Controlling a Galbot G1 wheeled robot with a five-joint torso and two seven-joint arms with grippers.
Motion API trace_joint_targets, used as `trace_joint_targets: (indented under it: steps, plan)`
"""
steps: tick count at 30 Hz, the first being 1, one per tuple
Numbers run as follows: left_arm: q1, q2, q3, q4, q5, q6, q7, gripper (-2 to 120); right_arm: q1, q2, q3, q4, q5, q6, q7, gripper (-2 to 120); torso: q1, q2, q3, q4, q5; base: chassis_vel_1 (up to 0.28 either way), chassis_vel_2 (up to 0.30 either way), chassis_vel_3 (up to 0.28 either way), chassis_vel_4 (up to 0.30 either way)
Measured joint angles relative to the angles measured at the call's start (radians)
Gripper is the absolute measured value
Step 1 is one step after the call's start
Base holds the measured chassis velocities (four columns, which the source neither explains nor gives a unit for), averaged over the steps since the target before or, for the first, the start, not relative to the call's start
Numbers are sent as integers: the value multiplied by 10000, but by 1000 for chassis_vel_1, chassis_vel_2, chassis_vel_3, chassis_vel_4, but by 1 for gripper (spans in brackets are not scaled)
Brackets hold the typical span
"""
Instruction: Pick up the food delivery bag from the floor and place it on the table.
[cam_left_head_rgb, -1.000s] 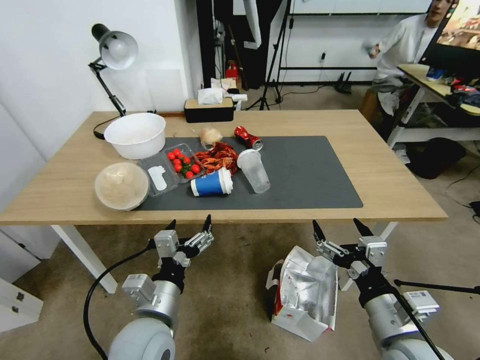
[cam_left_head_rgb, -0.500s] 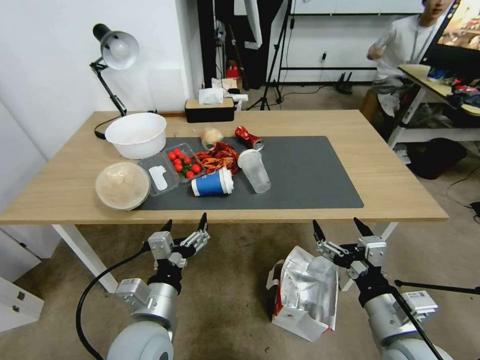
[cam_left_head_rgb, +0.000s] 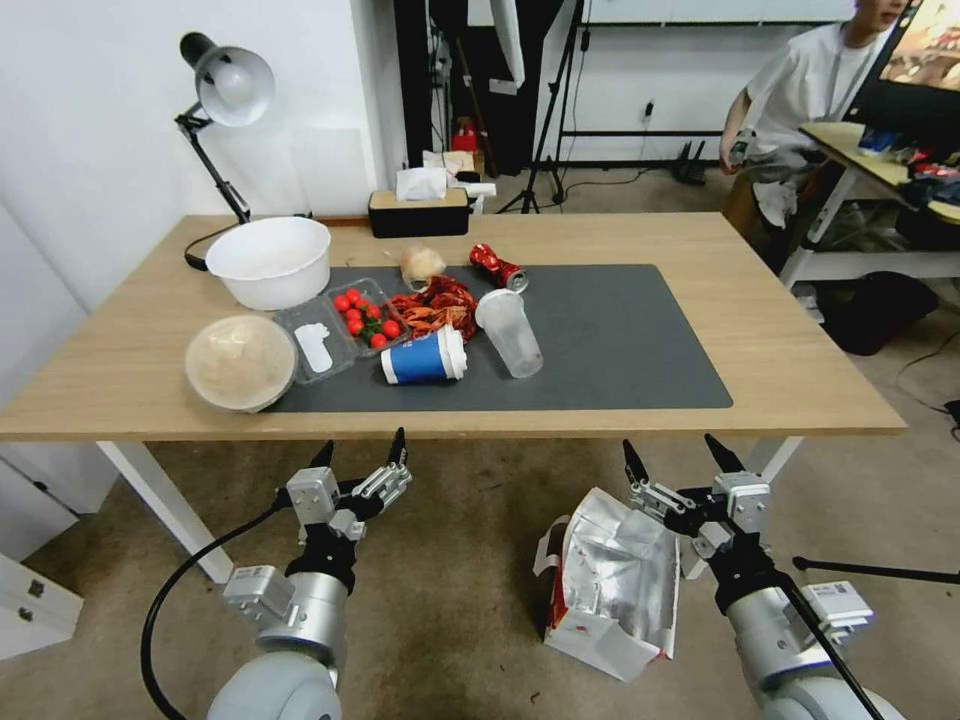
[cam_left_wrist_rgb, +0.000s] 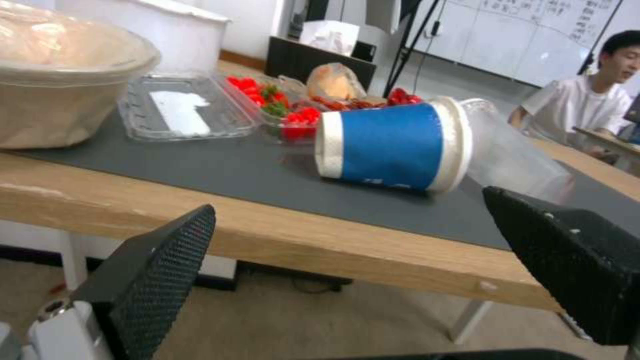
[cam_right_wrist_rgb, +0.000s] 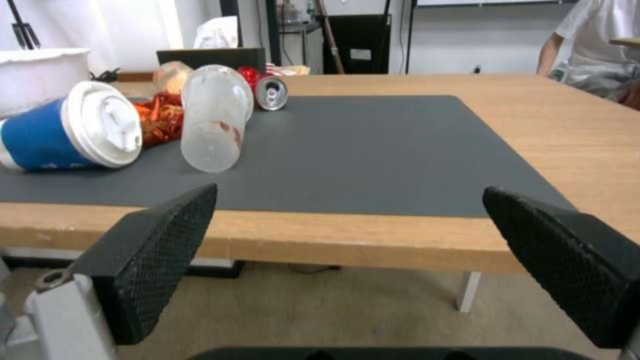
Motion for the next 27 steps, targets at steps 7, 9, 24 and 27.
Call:
trace_joint_targets:
  steps: [7, 9, 24, 27]
  plan:
    - [88, -2, -76, 181, 379, -388, -25, 100, 33, -36, -25, -79, 28, 15, -23, 100, -180, -404, -227, 0, 0, 0, 0, 0, 0]
    - [122, 3, -111, 188, 446, -449, -25, 100, 70, -56, -30, -112, 37, 15, -41, 100, -244, -549, -309, -1, 0, 0, 0, 0, 0]
    - [216, -86, -204, 367, 831, -624, -45, 100, 232, -138, -78, -341, 45, 11, -58, 100, -555, -1275, -722, 0, -1, 0, 0, 0, 0]
    - [234, -86, -232, 378, 861, -655, -65, 100, 245, -134, -112, -398, -36, 22, -43, 100, -617, -1412, -796, 0, 1, 0, 0, 0, 0]
